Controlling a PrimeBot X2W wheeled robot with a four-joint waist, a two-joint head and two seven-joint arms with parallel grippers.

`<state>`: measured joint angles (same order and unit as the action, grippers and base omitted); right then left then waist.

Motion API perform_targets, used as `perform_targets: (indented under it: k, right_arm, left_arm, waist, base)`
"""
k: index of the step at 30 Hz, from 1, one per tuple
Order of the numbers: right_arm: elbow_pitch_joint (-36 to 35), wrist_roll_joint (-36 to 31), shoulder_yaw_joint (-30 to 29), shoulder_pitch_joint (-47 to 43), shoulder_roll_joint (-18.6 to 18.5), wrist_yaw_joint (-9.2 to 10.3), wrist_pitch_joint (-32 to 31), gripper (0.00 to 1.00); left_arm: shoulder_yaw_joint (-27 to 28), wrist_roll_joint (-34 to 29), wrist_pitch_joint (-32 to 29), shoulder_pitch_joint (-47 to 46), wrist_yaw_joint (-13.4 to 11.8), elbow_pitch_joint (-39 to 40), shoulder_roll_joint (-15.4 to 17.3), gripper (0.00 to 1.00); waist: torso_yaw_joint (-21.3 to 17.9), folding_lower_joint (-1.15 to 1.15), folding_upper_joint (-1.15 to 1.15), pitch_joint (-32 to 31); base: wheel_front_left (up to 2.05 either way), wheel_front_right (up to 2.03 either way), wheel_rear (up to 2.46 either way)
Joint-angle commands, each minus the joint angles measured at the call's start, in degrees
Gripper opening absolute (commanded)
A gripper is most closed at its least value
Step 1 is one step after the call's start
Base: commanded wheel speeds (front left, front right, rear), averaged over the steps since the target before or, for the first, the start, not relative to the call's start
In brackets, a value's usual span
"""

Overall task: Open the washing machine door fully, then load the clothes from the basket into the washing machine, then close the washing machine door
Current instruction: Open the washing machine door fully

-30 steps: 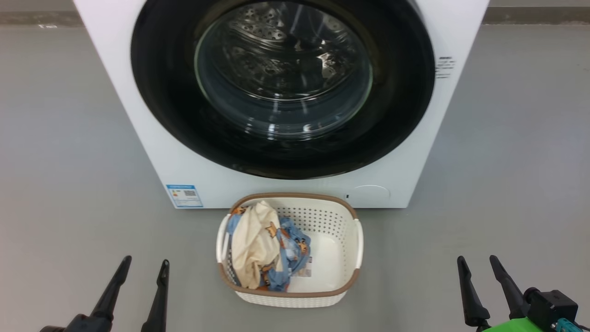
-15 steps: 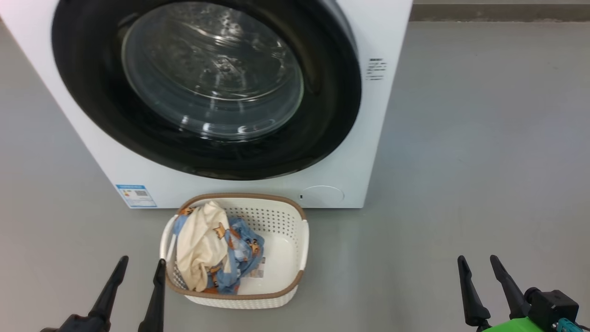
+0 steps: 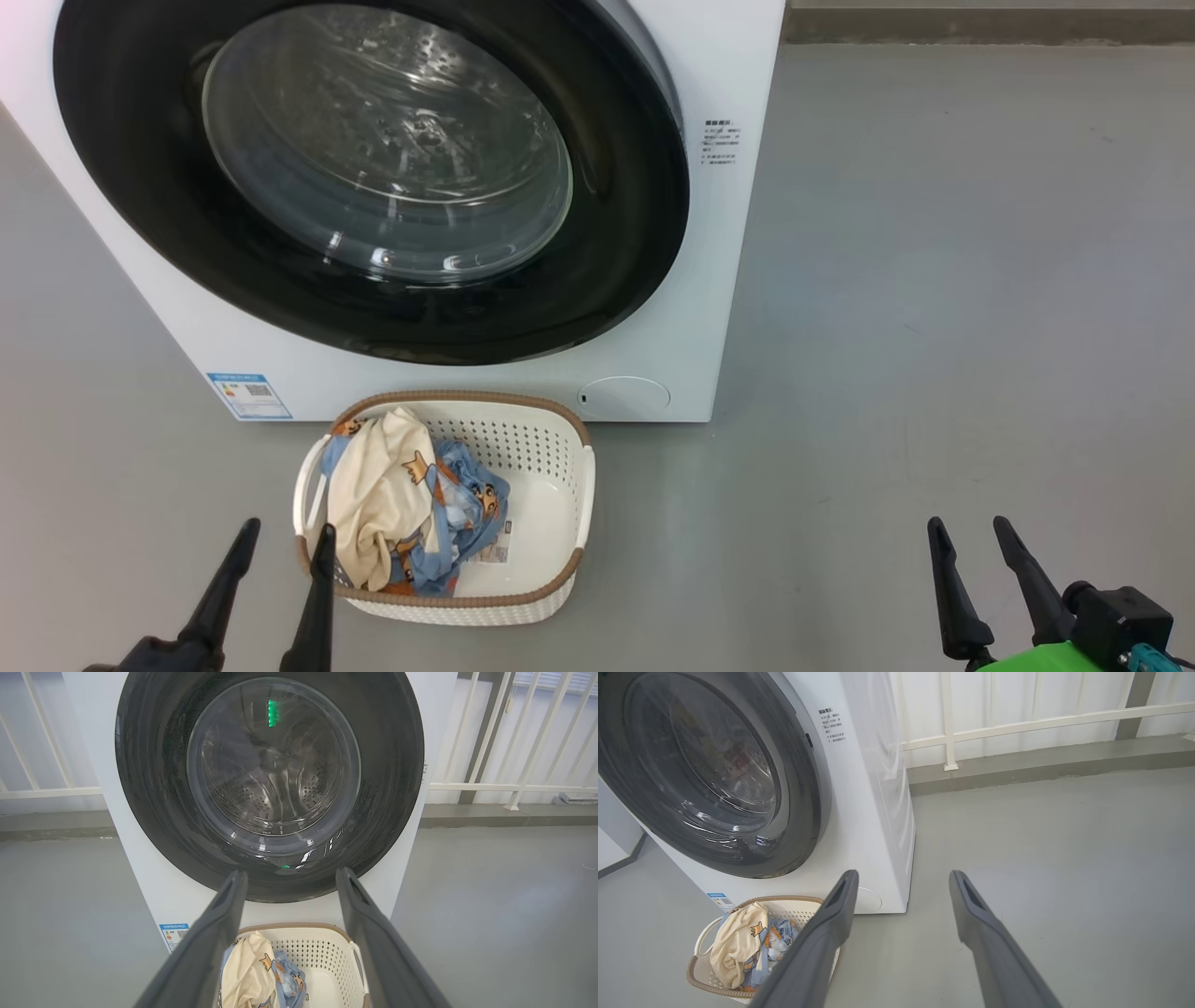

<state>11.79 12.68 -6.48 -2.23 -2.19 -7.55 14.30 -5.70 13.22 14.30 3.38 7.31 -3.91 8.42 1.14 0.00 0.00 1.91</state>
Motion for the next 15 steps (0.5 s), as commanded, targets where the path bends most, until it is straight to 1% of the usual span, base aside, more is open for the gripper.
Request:
perform_targets:
  k: [1,2,3,4,5,10,15]
  right_arm:
    - [-1.27,0.39,1.29,1.86,-0.69,0.06,0.70,1.00]
    - [-1.26,0.53,1.37,1.99,-0.69,0.06,0.70,0.93]
    - [-1.39,0.65,1.46,2.24,-0.69,0.06,0.70,0.64]
    - [-1.58,1.00,1.57,2.55,-0.69,0.06,0.70,0.19]
    - [-1.86,1.26,1.65,2.94,-0.69,0.06,0.70,0.00]
    - [-3.30,4.01,1.53,6.20,-0.69,0.06,0.70,0.00]
    - [-3.01,8.58,1.46,12.05,-0.69,0.06,0.70,0.00]
  left_arm:
    - [1.91,0.15,0.70,-1.63,0.18,1.10,0.75,1.00]
    - [2.00,0.13,0.70,-1.65,0.18,1.03,0.55,1.00]
    - [2.03,0.01,0.70,-1.64,0.18,0.98,0.31,1.00]
    - [2.10,-0.06,0.70,-1.64,0.18,0.99,-0.01,1.00]
    - [2.23,-0.05,0.70,-1.62,0.18,1.04,-0.36,1.00]
    - [2.08,-0.20,0.70,-1.67,0.18,1.08,-1.25,1.00]
    - [1.87,-0.18,0.70,-1.97,0.18,0.98,-1.24,1.00]
  waist:
    - [0.08,0.00,0.00,0.05]
    - [0.14,0.00,0.00,0.06]
    - [0.18,0.00,0.00,0.07]
    - [0.19,0.00,0.00,0.09]
    - [0.18,0.00,0.00,0.11]
    - [0.29,0.00,0.00,0.35]
    - [0.62,0.00,0.00,0.88]
  base:
    - [0.00,0.00,0.00]
    - [0.00,0.00,0.00]
    - [0.00,0.00,0.00]
    - [0.00,0.00,0.00]
    - [0.00,0.00,0.00]
    - [0.00,0.00,0.00]
    - [0.00,0.00,0.00]
